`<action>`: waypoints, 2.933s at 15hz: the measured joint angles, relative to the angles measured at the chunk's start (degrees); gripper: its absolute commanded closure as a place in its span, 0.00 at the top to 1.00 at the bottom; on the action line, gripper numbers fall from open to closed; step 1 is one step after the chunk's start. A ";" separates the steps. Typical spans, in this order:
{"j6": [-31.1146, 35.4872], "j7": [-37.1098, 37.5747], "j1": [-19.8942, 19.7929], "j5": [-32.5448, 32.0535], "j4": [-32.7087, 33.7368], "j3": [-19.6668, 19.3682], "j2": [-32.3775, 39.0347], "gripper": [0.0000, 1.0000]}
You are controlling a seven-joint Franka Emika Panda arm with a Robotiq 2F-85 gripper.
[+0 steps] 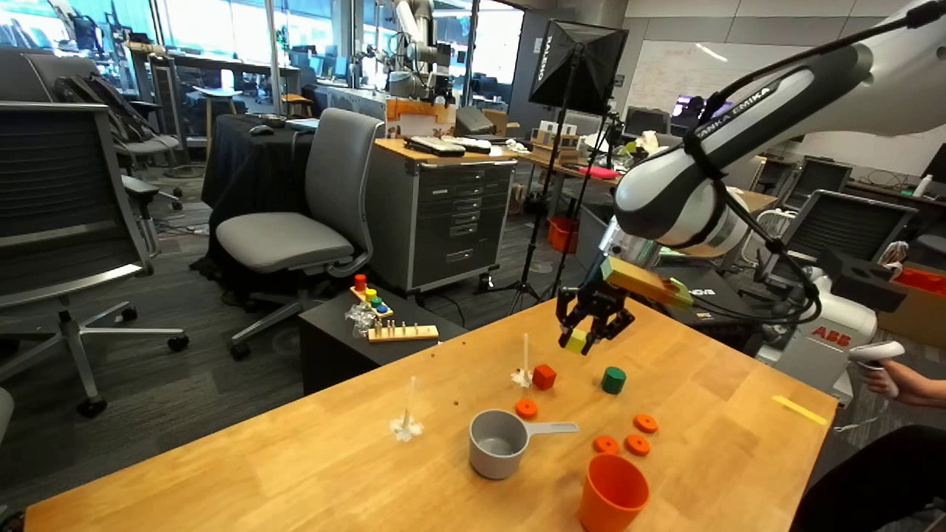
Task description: Put the blocks in the grey cup
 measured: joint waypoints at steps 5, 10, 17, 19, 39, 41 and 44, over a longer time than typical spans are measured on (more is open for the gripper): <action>-2.75 -0.35 0.68 -1.82 3.84 0.00 0.62 0.16; -5.26 -0.43 1.07 -2.85 8.32 0.00 4.28 0.16; -7.86 -0.43 1.07 -3.18 12.85 -0.59 8.69 0.16; -8.52 -0.43 1.07 -3.20 13.90 -0.71 9.68 0.16; -13.32 -0.43 2.19 -6.44 22.52 -1.11 16.24 0.16; -13.72 -0.43 2.30 -6.50 23.21 -1.22 16.62 0.66; -14.37 -0.38 2.31 -6.50 23.79 -1.47 16.95 0.80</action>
